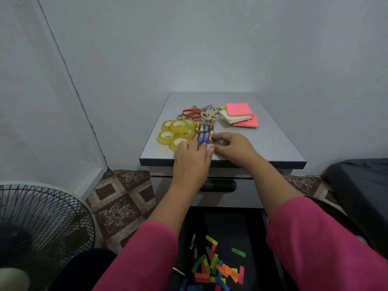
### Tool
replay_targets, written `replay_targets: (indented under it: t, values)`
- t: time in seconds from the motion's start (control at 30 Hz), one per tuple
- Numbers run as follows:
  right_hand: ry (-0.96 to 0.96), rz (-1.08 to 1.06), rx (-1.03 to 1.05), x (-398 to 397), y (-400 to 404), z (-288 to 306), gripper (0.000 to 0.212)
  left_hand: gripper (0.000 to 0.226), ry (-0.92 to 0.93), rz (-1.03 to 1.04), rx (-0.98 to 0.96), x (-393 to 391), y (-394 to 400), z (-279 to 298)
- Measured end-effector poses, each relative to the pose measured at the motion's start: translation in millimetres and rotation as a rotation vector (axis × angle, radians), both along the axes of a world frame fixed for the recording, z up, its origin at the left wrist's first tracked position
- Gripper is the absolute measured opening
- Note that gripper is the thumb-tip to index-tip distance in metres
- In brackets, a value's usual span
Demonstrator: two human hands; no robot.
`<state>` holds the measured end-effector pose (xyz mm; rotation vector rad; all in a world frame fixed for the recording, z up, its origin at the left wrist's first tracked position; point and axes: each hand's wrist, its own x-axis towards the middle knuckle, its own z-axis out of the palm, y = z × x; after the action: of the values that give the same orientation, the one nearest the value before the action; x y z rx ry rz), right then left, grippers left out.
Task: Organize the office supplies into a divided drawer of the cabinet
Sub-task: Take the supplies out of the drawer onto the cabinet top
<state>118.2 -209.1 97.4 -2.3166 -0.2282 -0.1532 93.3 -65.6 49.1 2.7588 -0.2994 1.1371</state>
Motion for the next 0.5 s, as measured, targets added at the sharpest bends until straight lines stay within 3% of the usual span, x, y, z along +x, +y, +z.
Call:
replay_targets:
  t: [0.5]
  values:
    - [0.002,-0.005,-0.101,3.4,-0.1,-2.1,0.049,0.056,0.086,0.008,0.027,2.3,-0.2,-0.3]
